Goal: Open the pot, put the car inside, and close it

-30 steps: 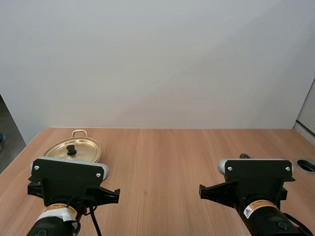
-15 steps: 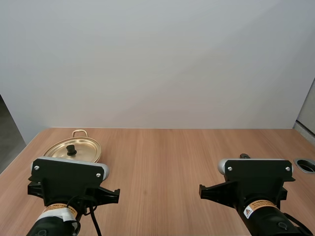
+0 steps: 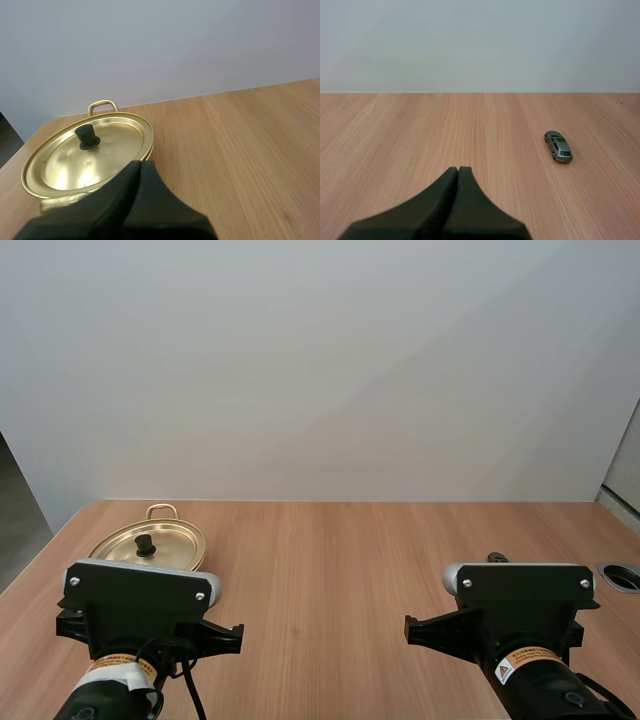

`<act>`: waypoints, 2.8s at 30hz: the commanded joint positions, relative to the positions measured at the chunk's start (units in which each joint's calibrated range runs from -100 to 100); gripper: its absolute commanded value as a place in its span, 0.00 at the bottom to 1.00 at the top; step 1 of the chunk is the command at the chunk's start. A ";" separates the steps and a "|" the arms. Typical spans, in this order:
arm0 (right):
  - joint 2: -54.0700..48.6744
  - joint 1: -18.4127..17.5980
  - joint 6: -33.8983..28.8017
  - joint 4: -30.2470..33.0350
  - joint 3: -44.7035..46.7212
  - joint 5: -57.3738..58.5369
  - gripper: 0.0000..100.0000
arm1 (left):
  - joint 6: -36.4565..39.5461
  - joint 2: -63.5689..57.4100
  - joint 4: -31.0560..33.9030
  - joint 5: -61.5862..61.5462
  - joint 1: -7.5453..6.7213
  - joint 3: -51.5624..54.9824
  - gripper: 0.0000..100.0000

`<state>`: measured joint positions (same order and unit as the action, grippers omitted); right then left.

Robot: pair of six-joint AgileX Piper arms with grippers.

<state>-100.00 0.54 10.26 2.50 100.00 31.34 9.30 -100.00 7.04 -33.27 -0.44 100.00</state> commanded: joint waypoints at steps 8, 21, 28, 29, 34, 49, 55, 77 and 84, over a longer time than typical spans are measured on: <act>0.00 0.02 -0.02 -0.07 0.00 0.07 0.00 | 0.04 0.00 0.06 -0.04 -0.04 0.00 0.00; 0.00 0.02 -0.02 -3.96 0.00 0.06 0.00 | 0.04 0.00 0.07 0.74 -0.04 0.00 0.00; 0.00 0.02 0.62 2.14 0.00 -11.41 0.00 | -0.04 0.00 0.65 3.73 -0.04 0.00 0.00; 0.00 0.02 0.62 6.11 0.00 -16.20 0.00 | -0.15 0.00 2.03 6.02 -0.04 0.00 0.00; 0.00 0.02 3.26 30.23 0.00 -49.92 0.00 | -4.97 0.00 20.30 27.49 -0.04 0.00 0.00; 10.62 0.02 12.10 3.74 -27.20 -20.50 0.00 | 9.93 10.41 18.04 -11.91 -0.04 -31.62 0.00; 36.66 0.05 1.43 9.39 -60.02 16.59 0.00 | 14.44 33.95 17.91 -35.12 -0.04 -55.01 0.00; 80.85 19.77 7.93 1.49 -82.60 47.73 0.00 | -4.40 70.39 2.94 -47.51 14.06 -79.14 0.00; 84.18 25.22 17.83 -10.89 -82.60 47.81 0.00 | -21.28 73.68 -20.63 -49.72 18.70 -78.99 0.00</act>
<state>-29.33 18.73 10.01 14.13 20.31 70.39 2.01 -29.72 8.56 -83.01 16.30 21.02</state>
